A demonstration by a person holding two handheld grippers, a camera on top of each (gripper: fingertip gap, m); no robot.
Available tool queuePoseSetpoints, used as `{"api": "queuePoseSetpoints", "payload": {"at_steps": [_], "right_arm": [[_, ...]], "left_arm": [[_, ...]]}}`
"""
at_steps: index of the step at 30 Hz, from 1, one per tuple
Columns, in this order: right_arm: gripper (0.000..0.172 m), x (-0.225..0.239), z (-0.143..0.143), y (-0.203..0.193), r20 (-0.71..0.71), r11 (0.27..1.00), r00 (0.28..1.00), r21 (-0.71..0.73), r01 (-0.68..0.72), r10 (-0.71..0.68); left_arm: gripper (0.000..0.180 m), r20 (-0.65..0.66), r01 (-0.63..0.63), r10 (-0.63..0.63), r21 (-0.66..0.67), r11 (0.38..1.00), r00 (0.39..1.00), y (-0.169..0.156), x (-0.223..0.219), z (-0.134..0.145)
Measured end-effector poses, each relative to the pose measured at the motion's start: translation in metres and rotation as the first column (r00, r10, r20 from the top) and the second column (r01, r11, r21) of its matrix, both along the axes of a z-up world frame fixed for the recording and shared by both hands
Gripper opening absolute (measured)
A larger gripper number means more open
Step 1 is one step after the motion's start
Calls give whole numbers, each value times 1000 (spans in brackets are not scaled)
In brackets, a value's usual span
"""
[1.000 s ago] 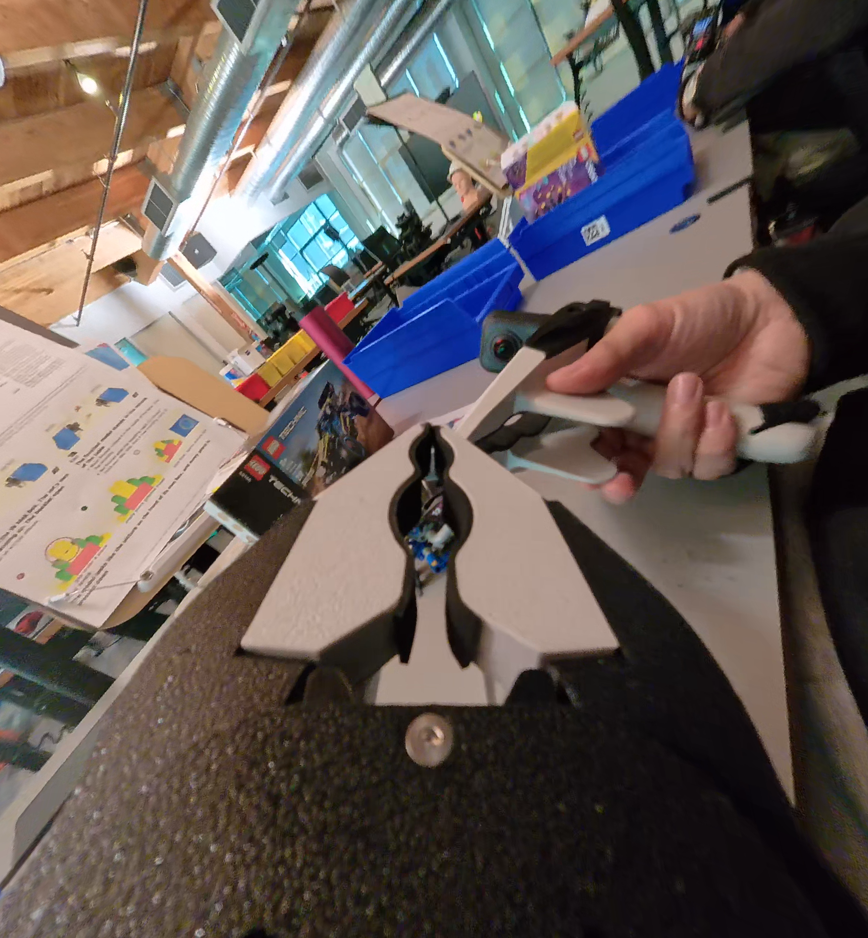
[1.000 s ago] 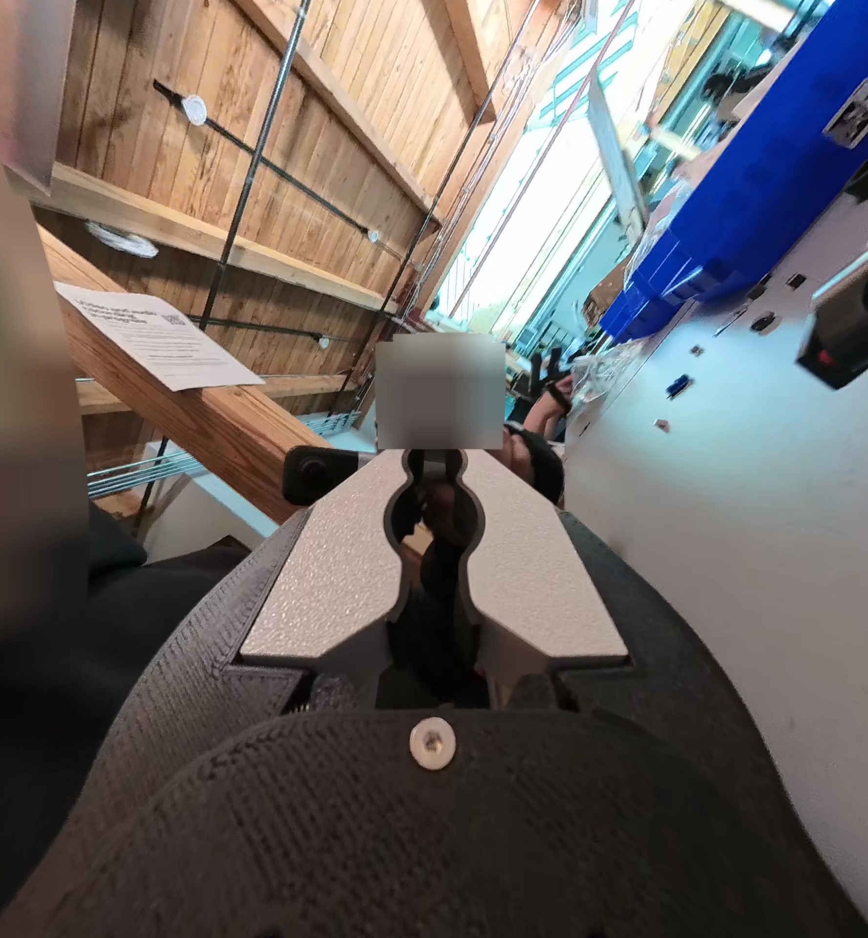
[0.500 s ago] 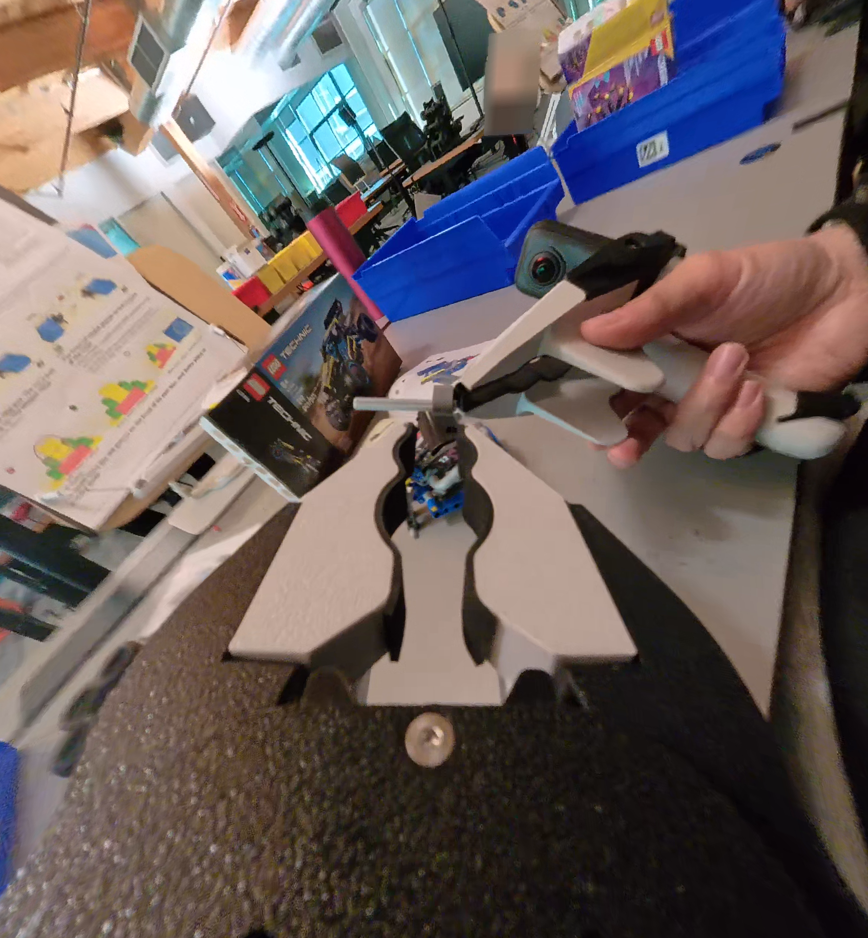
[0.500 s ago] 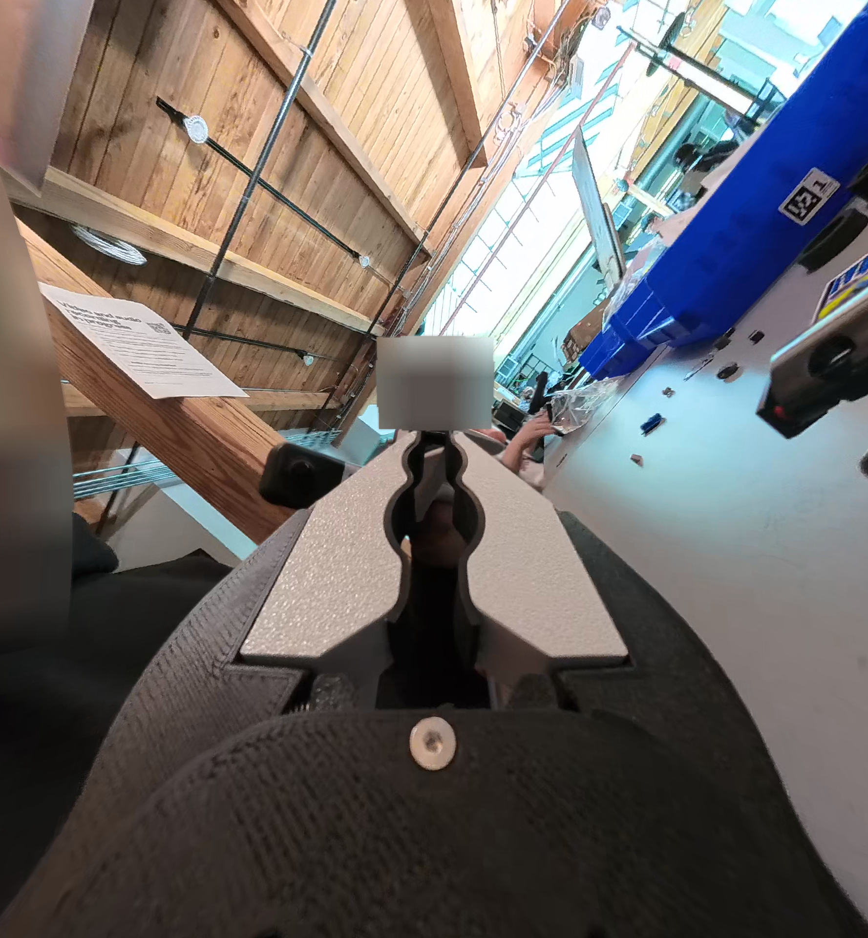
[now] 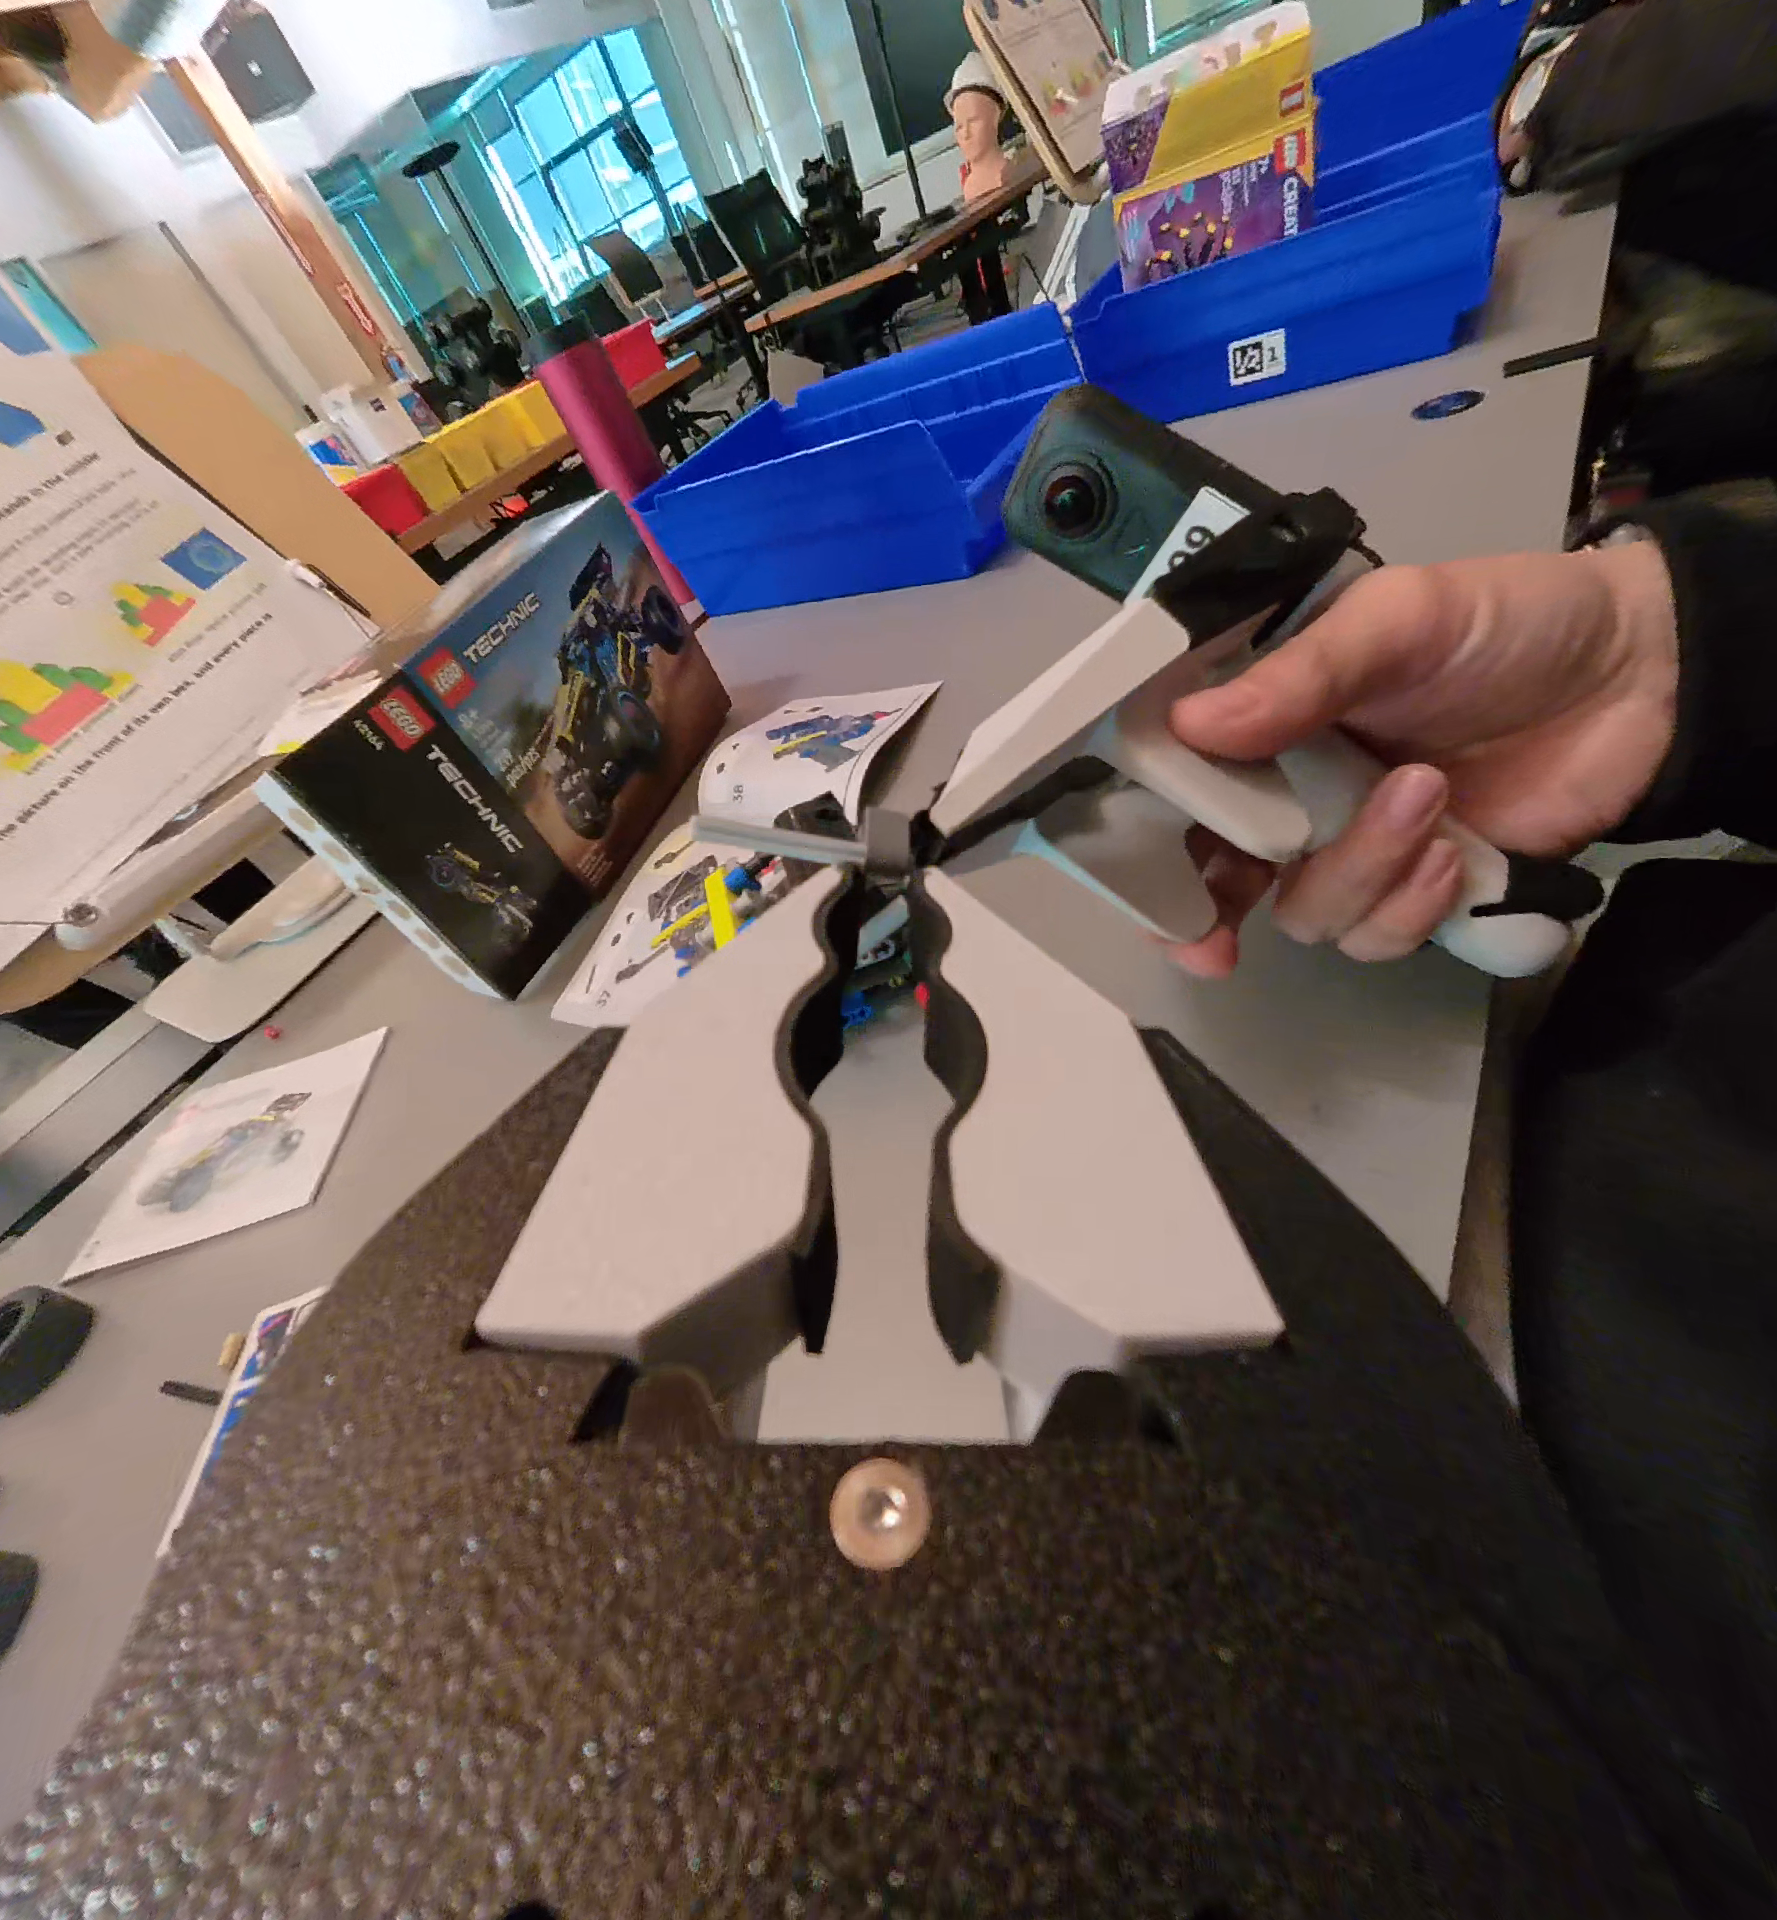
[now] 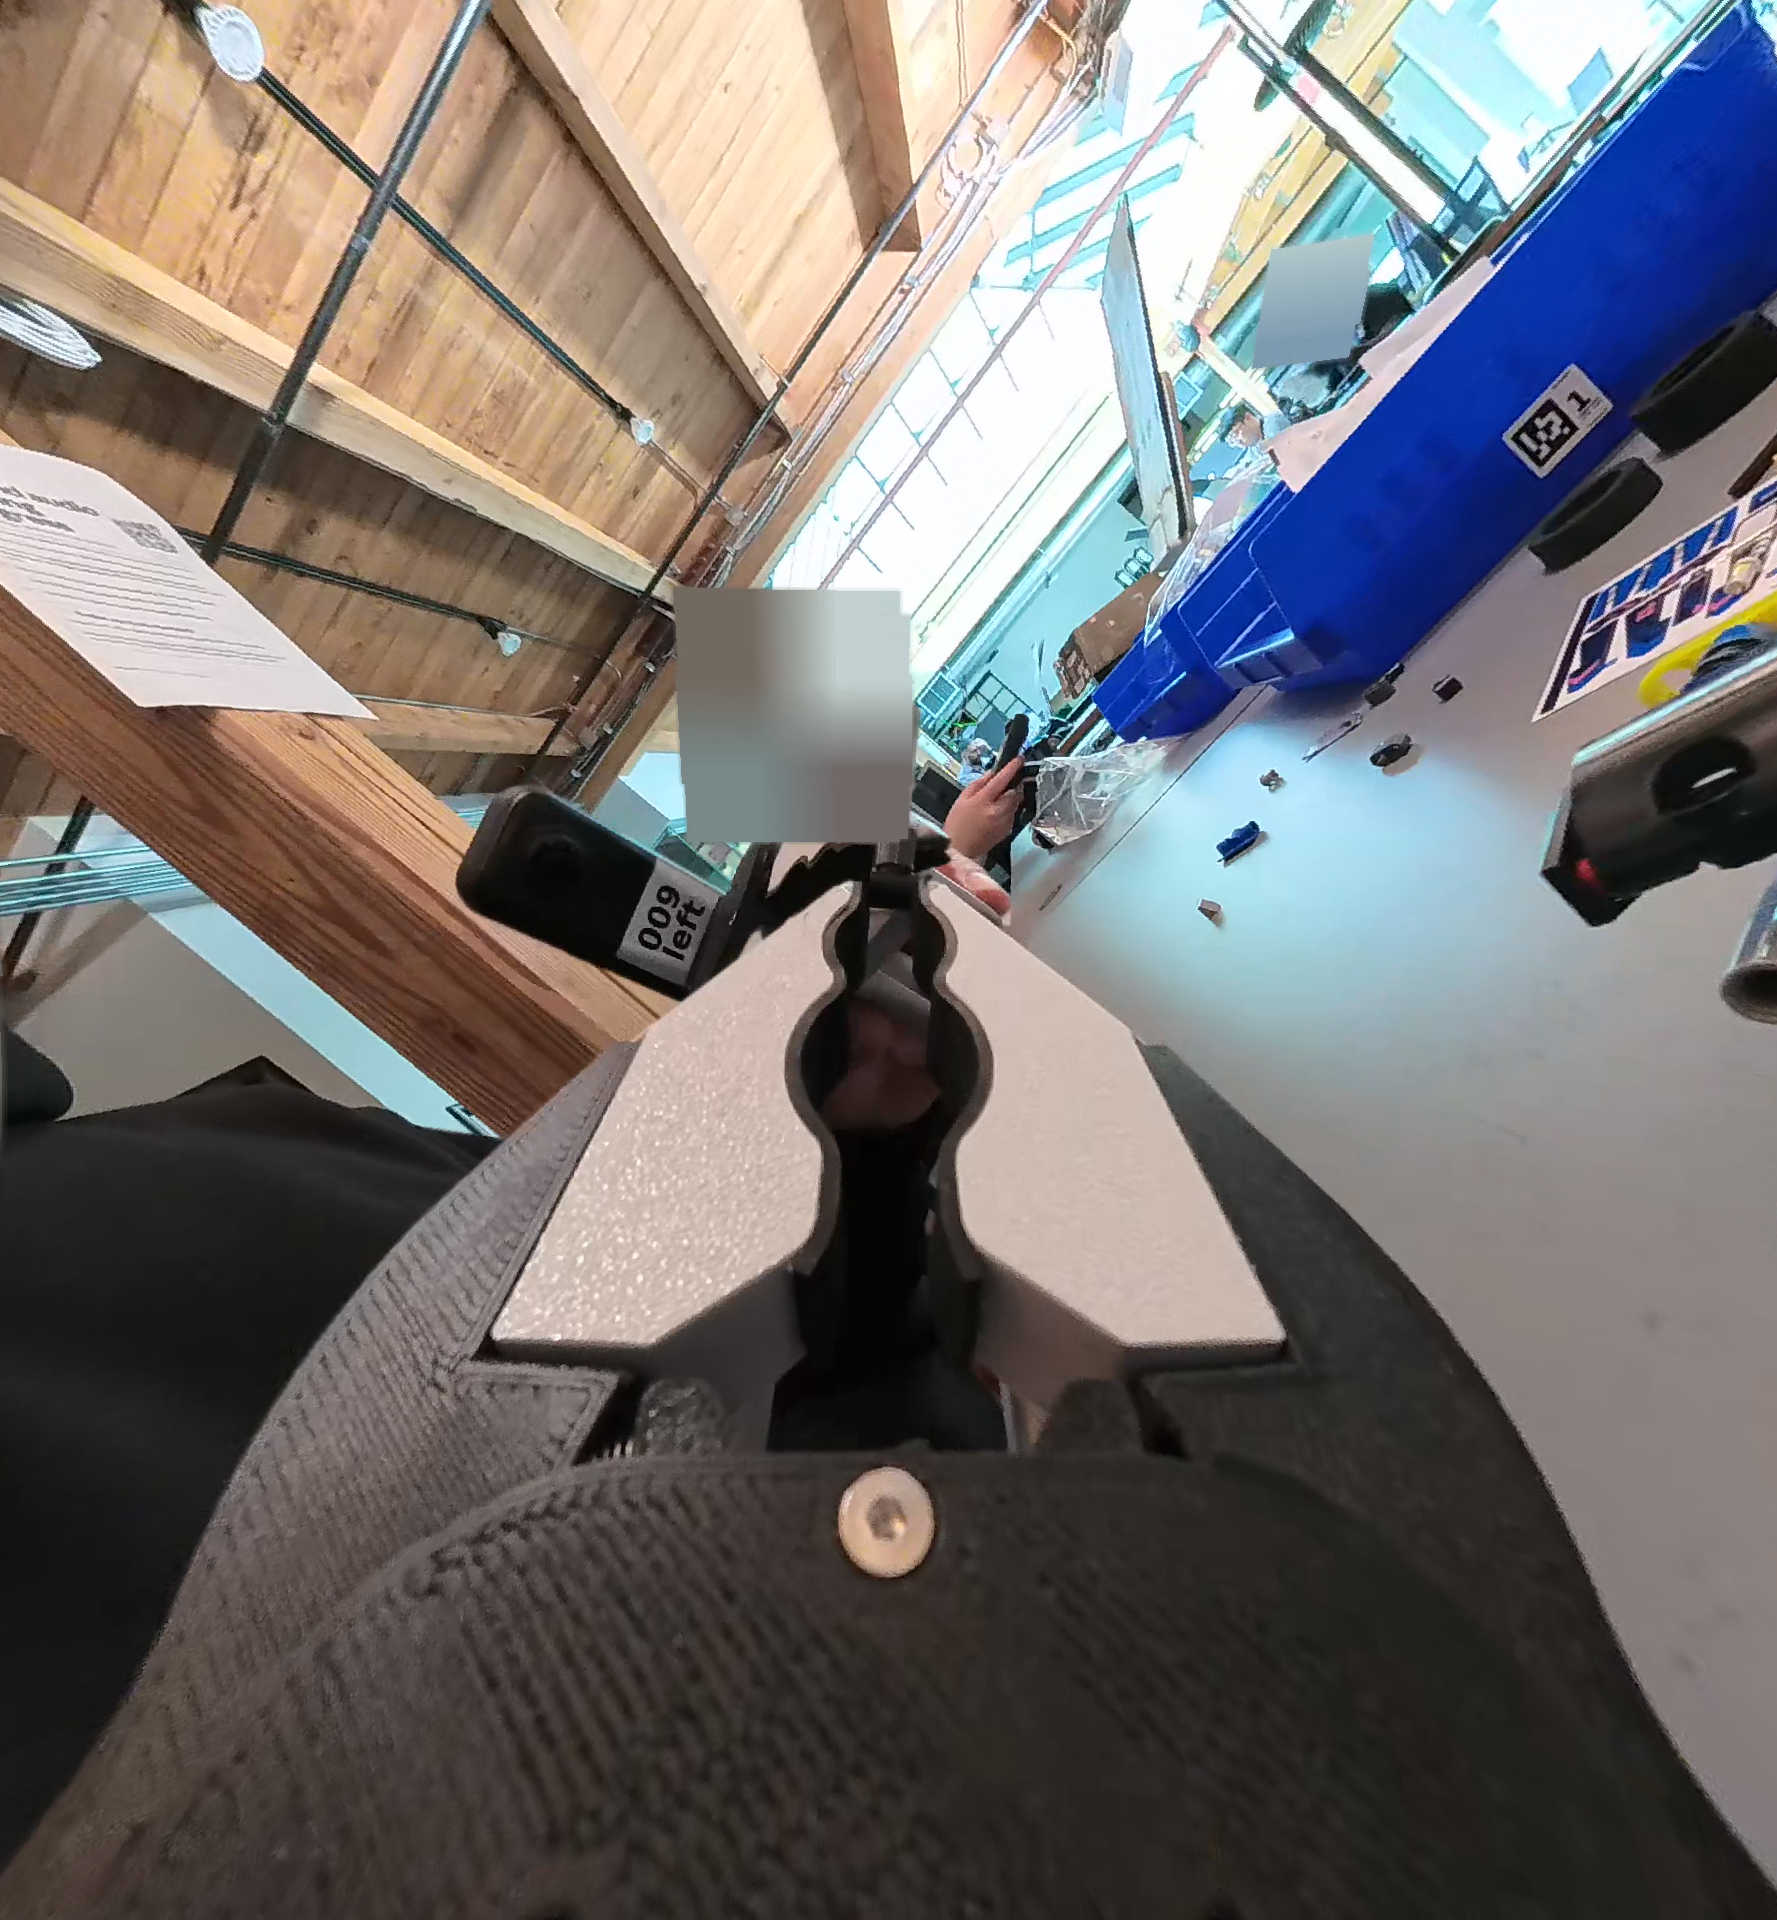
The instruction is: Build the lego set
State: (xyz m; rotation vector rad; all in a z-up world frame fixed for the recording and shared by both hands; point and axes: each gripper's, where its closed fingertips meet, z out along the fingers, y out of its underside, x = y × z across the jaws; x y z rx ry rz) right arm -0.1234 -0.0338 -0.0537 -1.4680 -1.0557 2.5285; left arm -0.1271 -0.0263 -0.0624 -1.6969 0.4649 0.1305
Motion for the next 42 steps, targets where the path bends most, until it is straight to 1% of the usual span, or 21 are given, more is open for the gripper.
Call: {"api": "queuePoseSetpoints", "payload": {"at_steps": [4, 7, 11, 15, 16, 18, 21, 24, 26, 29, 32, 34, 35, 36, 37, 39, 42], "right_arm": [[5, 3, 1, -2, -9, 1000, 1000, 18, -23, 23], [8, 3, -1, 1, -3, 998, 1000, 55, -6, 6], [6, 4, 1, 6, -14, 998, 1000, 56, 17, -16], [17, 1, -2, 5, 4, 998, 1000, 66, 14, -14], [17, 1, -2, 4, 7, 998, 1000, 66, 12, -12], [5, 2, 0, 2, -5, 998, 1000, 66, -1, 1], [4, 0, -2, 3, 9, 998, 1000, 60, 2, -2], [4, 0, -2, 7, 24, 1000, 1000, -29, -9, 9], [4, 1, -3, 4, 31, 997, 999, -73, -34, 36], [5, -2, -4, 5, 38, 998, 999, -57, -3, 5], [4, -6, -11, 8, 67, 999, 997, 0, 41, -41], [5, -6, -15, 4, 75, 999, 997, 28, 21, -23], [4, -4, -12, -1, 57, 1000, 998, 4, -8, 8], [4, -4, -12, -1, 63, 1000, 998, -7, -11, 11], [4, -5, -13, -1, 59, 1000, 998, 4, -8, 8], [4, -4, -11, 2, 59, 1000, 998, -22, -11, 12], [4, -2, -9, 5, 50, 999, 998, -47, -19, 21]], "left_arm": [[6, 10, 22, -22, 14, 1000, 1000, -1, 3, 2], [6, 11, 32, -32, 16, 999, 999, -1, 4, 2], [6, 17, 44, -44, 32, 999, 999, -1, 5, 3], [5, -10, 71, -70, 22, 997, 997, -1, 9, -1], [5, -26, 72, -72, 18, 997, 997, -1, 10, -2], [6, -53, 65, -64, 8, 998, 997, 0, 9, -5], [6, -64, 58, -58, 1, 998, 996, 0, 8, -7], [10, -109, 37, -33, 34, 999, 994, 0, 6, -2], [9, -117, 34, -32, 16, 999, 993, 1, 7, -4], [6, -141, 12, -9, 21, 1000, 990, 1, 3, -5], [8, -102, 14, -12, 17, 1000, 995, 1, 2, -5], [0, -67, 39, -36, 55, 998, 997, 0, 6, 3], [0, -86, 28, -24, 42, 999, 996, 1, 5, 2], [0, -108, 26, -22, 34, 999, 994, 2, 4, 1], [1, -123, 31, -28, 27, 999, 992, 0, 3, 1], [15, -121, 57, -52, 33, 998, 991, -5, 2, 5], [21, -120, 86, -84, 11, 996, 989, -10, 4, 1]]}}
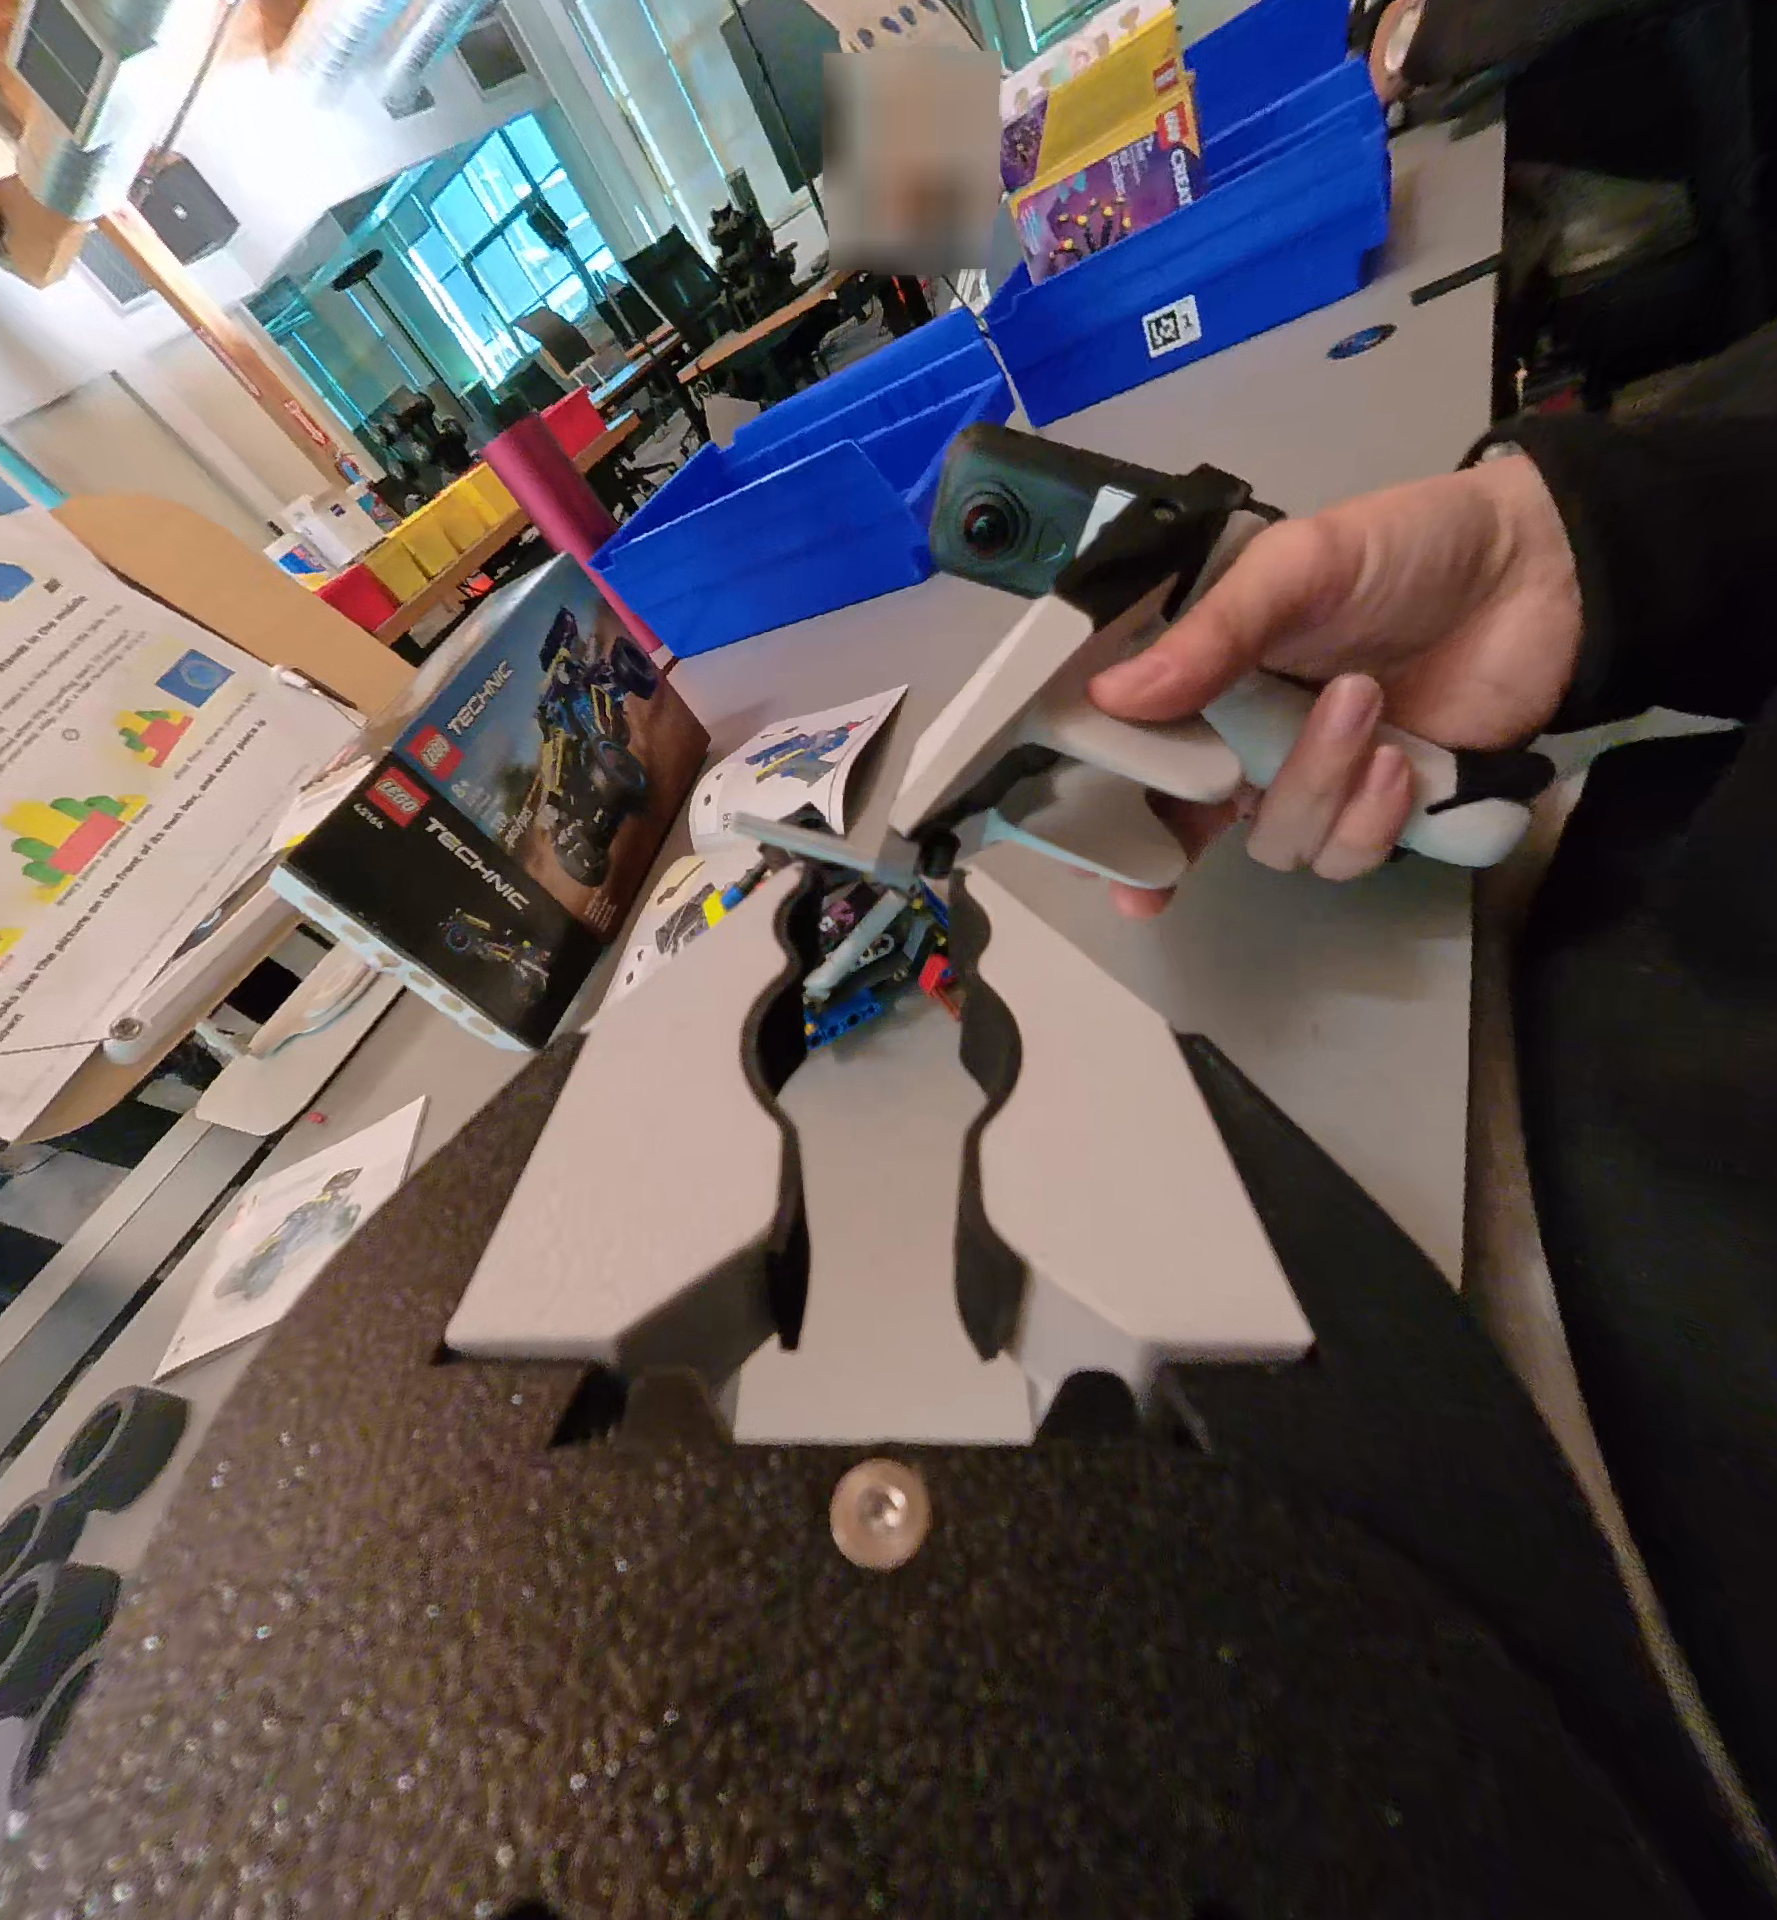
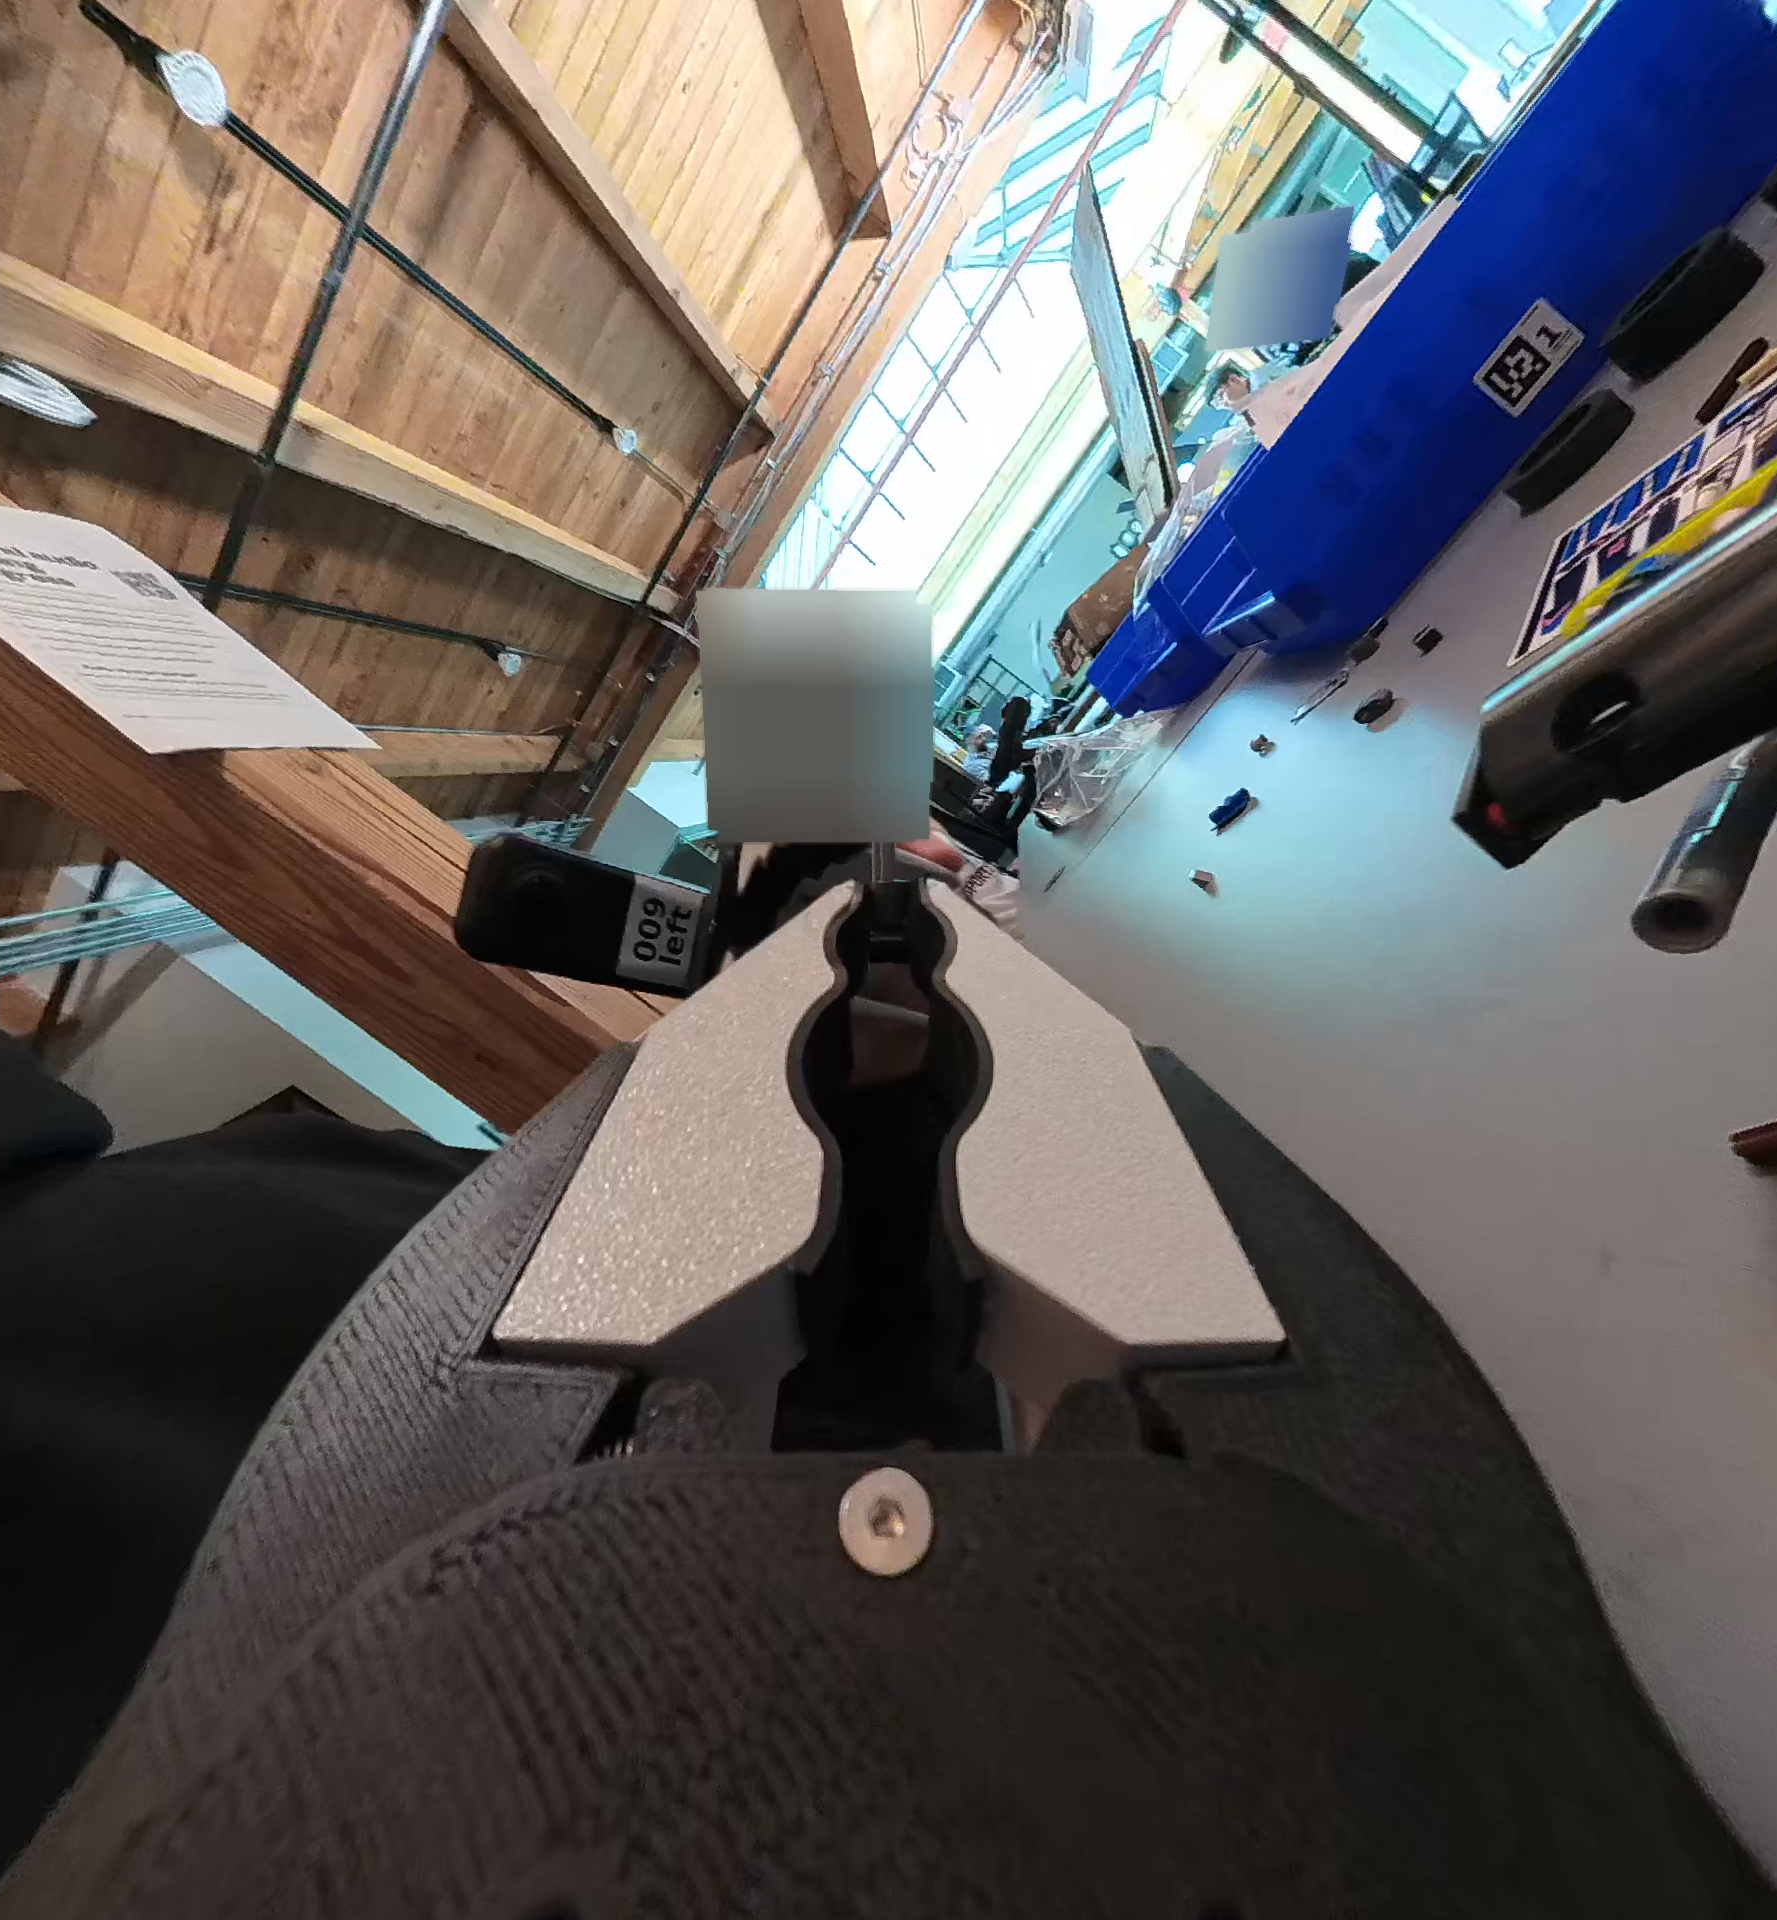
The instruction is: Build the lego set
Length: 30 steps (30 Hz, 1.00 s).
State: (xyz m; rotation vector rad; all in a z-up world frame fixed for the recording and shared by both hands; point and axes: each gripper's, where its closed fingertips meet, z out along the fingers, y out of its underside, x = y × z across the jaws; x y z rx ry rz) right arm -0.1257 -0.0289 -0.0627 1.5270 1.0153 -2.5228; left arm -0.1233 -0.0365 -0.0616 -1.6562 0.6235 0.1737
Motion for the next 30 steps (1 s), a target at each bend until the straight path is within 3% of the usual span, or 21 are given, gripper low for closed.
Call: {"api": "queuePoseSetpoints", "payload": {"at_steps": [7, 15, 30], "right_arm": [[4, -2, -4, -3, 25, 990, 998, -130, -47, 50], [5, -1, -3, -4, 16, 992, 998, -112, -59, 61], [5, -3, -6, -1, 27, 994, 999, -101, -38, 41]], "left_arm": [[15, -33, -31, 31, 1, 1000, 999, 7, 1, -5], [6, -58, 0, 0, 0, 1000, 998, 4, 2, -5], [6, -44, 6, -6, 12, 1000, 999, 8, 0, -9]]}}
